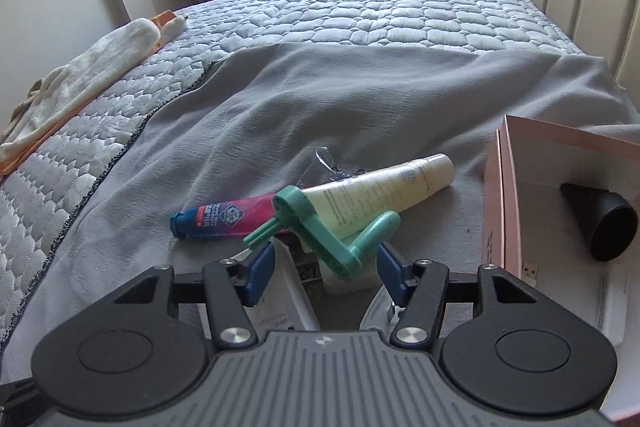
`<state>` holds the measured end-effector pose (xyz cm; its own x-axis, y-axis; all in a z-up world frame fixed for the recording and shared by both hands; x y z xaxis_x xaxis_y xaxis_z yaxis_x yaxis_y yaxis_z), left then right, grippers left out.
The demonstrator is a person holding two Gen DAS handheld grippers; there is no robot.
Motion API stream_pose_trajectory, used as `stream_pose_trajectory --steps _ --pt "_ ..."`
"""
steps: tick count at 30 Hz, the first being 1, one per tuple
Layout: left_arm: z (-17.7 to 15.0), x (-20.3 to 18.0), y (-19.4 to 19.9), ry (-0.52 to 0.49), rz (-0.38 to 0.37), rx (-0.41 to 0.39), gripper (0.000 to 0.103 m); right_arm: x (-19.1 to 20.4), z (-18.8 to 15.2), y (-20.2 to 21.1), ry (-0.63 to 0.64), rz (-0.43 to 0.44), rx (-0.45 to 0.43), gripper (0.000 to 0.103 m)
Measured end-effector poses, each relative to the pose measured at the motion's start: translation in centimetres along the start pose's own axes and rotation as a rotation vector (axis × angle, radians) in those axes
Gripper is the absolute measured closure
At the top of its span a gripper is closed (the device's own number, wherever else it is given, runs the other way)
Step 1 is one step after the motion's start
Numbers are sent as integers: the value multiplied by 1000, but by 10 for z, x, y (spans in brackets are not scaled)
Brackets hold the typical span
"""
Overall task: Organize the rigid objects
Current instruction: 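Grasp the white plug with left tool while right tool grasps the red-silver lipstick tube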
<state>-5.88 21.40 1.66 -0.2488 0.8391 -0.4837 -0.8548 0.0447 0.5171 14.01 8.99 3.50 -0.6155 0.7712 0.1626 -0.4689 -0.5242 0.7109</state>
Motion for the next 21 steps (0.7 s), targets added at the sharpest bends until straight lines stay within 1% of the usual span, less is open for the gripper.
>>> stream_pose_trajectory --steps 1,3,5,6,8,10,14,15,17,21 --pt "1 0 1 2 2 -2 56 3 -5 7 23 -10 -25 46" --pt "1 1 2 3 9 -2 56 9 -17 23 133 -45 -74 46" --pt "0 0 2 8 10 -3 56 16 -29 30 265 -97 -93 46" --pt "0 -1 2 9 7 -2 56 18 -36 32 311 -119 -100 46" --pt "-1 -4 2 4 2 3 56 24 -51 33 391 -143 -101 49" --pt "-1 -5 1 -1 0 10 56 28 -63 31 434 -169 -104 56" --pt "-1 -8 2 -7 3 12 56 35 -79 18 520 -233 -106 63" --pt "0 -8 2 -7 7 12 56 37 -83 16 546 -247 -103 68" --pt "0 -8 2 -4 18 13 56 39 -89 16 584 -267 -110 69" --pt "2 -17 -2 -23 16 24 56 39 -93 40 568 -257 -129 76"
Point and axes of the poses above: each gripper's, at about its wrist camera, not at the fingertips, and y roughly against the way its jaws point, x to its left, z to its top, the point moved 4 cm from there along -y, roughly the way its jaws point, and after that the axes turned 1 degree about x, right-handed, at the moved point
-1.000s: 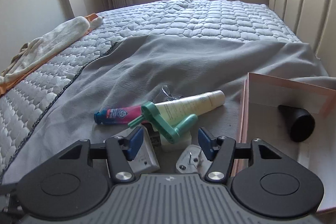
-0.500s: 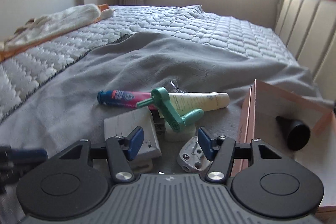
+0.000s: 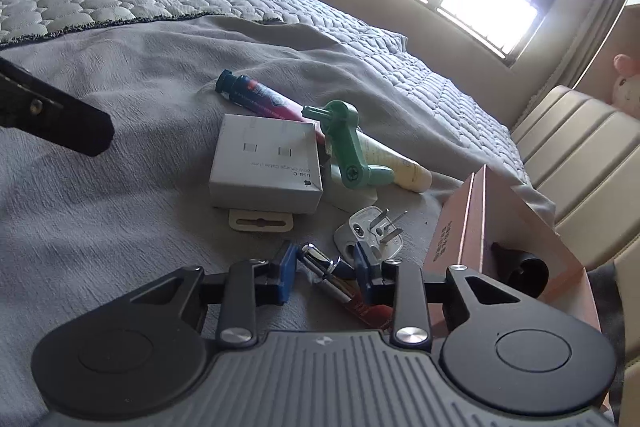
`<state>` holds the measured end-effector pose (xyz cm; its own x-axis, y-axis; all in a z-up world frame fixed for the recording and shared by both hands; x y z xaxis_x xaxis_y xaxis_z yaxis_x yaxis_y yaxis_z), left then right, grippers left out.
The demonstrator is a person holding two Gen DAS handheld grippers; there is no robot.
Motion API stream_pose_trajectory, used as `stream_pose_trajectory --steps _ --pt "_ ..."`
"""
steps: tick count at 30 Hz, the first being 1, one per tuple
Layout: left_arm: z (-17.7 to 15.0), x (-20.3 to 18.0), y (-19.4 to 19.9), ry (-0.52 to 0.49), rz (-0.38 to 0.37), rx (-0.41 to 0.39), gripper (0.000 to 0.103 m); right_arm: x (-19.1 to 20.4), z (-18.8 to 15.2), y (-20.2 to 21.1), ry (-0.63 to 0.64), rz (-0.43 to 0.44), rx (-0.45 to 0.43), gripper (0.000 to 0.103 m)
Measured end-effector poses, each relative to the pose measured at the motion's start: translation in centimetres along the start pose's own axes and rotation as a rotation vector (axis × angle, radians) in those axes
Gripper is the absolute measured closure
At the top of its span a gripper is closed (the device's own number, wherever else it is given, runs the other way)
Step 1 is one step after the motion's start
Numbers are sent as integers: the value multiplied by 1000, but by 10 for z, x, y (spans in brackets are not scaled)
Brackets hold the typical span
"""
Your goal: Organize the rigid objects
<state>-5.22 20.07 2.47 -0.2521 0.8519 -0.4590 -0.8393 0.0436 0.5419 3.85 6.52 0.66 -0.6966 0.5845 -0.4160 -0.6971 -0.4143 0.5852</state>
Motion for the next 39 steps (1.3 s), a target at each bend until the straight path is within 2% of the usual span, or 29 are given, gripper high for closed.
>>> stream_pose_trajectory --steps 3,4,5,10,12,14,16,18,24,31,35,39 --pt "3 -19 -9 -49 -23 12 56 -12 -13 30 -43 20 -20 81" --pt "5 -28 -15 -75 -38 17 56 -17 -21 40 -55 18 -24 88" --pt "6 -36 -19 -100 -49 23 56 -21 -28 48 -68 16 -22 90" --pt "15 -89 -58 -256 -95 47 56 -57 -81 73 -199 1 26 92" --pt "15 -107 -82 -331 -56 70 56 -70 -100 80 -265 14 40 92" --pt "14 -118 -105 -381 -2 102 56 -81 -119 87 -341 27 45 88" --pt "12 -126 -126 -415 34 128 56 -88 -135 93 -385 17 44 76" --pt "12 -129 -145 -452 86 151 56 -93 -146 97 -410 6 32 70" --pt "11 -131 -177 -510 167 188 59 -101 -166 101 -470 23 1 57" --pt "9 -133 -176 -536 196 180 59 -103 -171 101 -517 39 -10 52" --pt "3 -136 -158 -530 147 196 59 -100 -163 106 -493 34 -16 52" --pt "-10 -135 -120 -513 97 188 59 -93 -144 104 -456 72 -31 52"
Point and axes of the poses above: each gripper's, at about its wrist camera, not at the fingertips, and y roughly against the way its jaws point, x to its left, z to its top, the point moved 4 cm from there along -y, roughly the way its jaws point, and after that the axes turned 1 degree about x, right-handed, at the moved point
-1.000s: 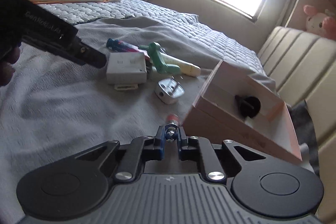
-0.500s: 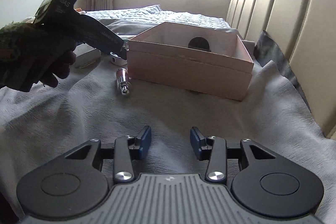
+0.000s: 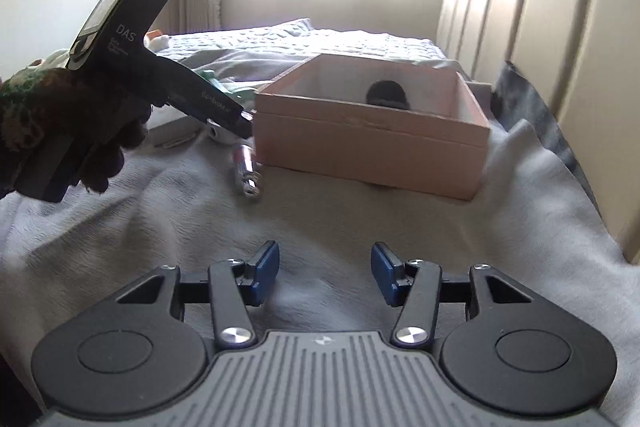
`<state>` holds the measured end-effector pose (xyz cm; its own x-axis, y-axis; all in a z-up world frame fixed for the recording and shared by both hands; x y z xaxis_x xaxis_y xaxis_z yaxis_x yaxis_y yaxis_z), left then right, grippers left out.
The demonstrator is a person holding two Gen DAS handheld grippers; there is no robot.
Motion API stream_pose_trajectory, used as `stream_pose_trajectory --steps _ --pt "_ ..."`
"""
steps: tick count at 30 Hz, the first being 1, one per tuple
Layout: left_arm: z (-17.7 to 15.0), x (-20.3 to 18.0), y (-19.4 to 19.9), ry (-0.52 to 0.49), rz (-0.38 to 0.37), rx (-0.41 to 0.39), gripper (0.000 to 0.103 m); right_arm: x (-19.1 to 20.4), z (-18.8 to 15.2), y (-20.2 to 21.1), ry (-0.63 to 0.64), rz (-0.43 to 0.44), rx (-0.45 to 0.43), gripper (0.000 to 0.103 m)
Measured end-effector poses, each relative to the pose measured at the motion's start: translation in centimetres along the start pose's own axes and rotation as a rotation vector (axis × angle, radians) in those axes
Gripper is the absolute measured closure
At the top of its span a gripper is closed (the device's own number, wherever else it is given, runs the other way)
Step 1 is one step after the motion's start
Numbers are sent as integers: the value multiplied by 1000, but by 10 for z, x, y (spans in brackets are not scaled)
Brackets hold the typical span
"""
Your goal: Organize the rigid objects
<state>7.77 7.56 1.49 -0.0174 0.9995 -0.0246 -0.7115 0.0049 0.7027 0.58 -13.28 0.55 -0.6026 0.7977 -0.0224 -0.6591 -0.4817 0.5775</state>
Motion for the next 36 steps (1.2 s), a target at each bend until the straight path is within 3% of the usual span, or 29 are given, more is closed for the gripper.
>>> stream_pose_trajectory --steps 6,11,12,13,14,17,20,23,26,28,30,32,36 --pt "-44 2 57 73 -71 -9 59 25 27 -20 58 34 -4 52" --pt "-75 5 65 115 -89 38 59 38 46 -56 63 75 62 52" --pt "-81 6 63 125 -91 49 59 39 47 -63 61 79 82 55" --pt "-84 7 61 135 -95 52 59 41 47 -68 61 78 105 71" --pt "-86 8 61 142 -99 48 59 41 47 -71 60 70 120 81" --pt "-89 10 58 162 -110 41 59 36 45 -60 48 78 112 82" --pt "-92 10 57 190 -108 25 59 25 40 -45 80 44 106 82" --pt "-96 9 59 233 -98 -1 59 8 35 -40 143 -88 121 82" --pt "-96 8 60 236 -98 2 59 -6 35 -35 184 -266 89 64" --pt "-95 10 60 243 -108 7 59 -13 36 -30 158 -338 51 42" --pt "-96 10 60 236 -109 2 59 -15 36 -26 104 -341 34 39" --pt "-97 9 60 220 -107 -9 59 -15 34 -25 36 -291 46 39" --pt "-98 6 61 198 -101 -20 59 -14 27 -36 -142 -239 110 39"
Point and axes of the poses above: each gripper's, at about its wrist camera, not at the fingertips, and y roughly against the way its jaws point, x to its left, z to its top, the point moved 4 cm from there along -y, roughly the way its jaws point, and after that the axes turned 1 degree about x, right-handed, at the moved point
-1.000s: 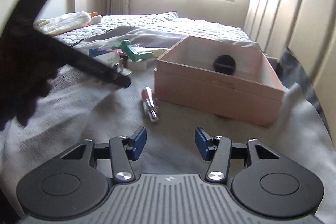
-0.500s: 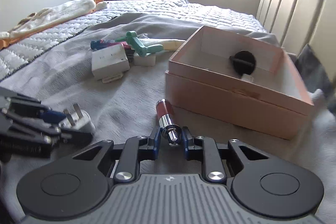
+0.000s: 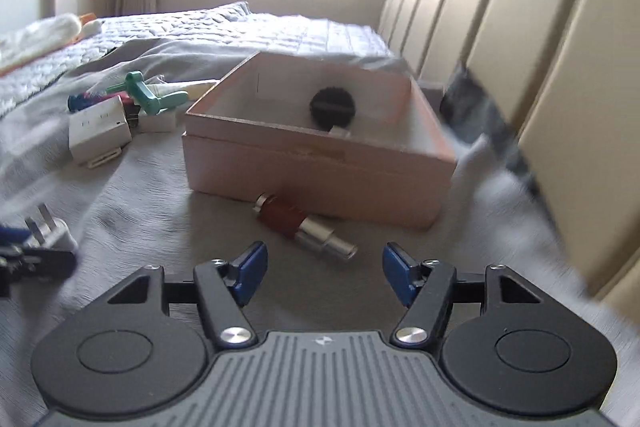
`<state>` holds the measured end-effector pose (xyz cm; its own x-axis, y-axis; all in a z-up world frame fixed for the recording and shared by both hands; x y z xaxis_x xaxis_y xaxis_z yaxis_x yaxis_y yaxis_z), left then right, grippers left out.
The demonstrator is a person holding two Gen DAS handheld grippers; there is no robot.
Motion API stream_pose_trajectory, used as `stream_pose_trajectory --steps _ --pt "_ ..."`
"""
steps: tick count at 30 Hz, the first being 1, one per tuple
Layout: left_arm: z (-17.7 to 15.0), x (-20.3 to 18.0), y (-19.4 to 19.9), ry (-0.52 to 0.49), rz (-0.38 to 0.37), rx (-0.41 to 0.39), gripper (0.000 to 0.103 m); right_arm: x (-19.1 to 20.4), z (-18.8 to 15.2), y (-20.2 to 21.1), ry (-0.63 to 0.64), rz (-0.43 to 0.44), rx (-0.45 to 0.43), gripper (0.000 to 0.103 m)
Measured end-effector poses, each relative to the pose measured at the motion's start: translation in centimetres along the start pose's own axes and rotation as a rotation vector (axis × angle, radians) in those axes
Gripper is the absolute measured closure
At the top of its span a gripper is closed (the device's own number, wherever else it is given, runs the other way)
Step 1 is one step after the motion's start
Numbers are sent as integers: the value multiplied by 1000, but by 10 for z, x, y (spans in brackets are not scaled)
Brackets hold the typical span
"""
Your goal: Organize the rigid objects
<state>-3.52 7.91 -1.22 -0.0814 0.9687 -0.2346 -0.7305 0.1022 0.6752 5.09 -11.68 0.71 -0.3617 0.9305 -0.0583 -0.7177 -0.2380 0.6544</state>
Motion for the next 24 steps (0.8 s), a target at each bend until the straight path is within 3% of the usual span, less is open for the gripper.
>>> stream_pose_trajectory --steps 3,5,6,10,12,15,17,24 --pt "0 2 1 7 -12 0 59 -5 -1 -15 -118 -5 57 39" --pt "-1 3 1 15 -21 -5 59 -11 0 -20 -110 -25 67 42" --pt "-1 4 1 19 -23 -7 59 -14 2 -22 -81 -70 57 49" --pt "-2 6 1 41 -28 -19 59 -42 18 -23 -60 -261 -28 50" --pt "-2 6 2 44 -29 -21 59 -55 19 -20 -125 -224 -33 49" --pt "-2 4 1 35 -23 -21 59 -53 12 -13 -182 -36 -41 34" --pt "-2 4 2 30 -20 -23 59 -37 8 -11 -138 52 -54 32" --pt "-3 3 2 28 -20 -30 59 -2 24 -34 -54 38 -22 26"
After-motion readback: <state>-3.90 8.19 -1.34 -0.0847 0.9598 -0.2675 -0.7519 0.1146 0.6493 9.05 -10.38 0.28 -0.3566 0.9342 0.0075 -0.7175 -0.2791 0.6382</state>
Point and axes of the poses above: each gripper's, at about its wrist camera, not at the fingertips, and y roughly against the way its jaws point, x to its left, z to its top, the point moved 4 cm from there along -y, roughly the way its jaws point, and after that the axes turned 1 degree about x, right-handed, at the moved point
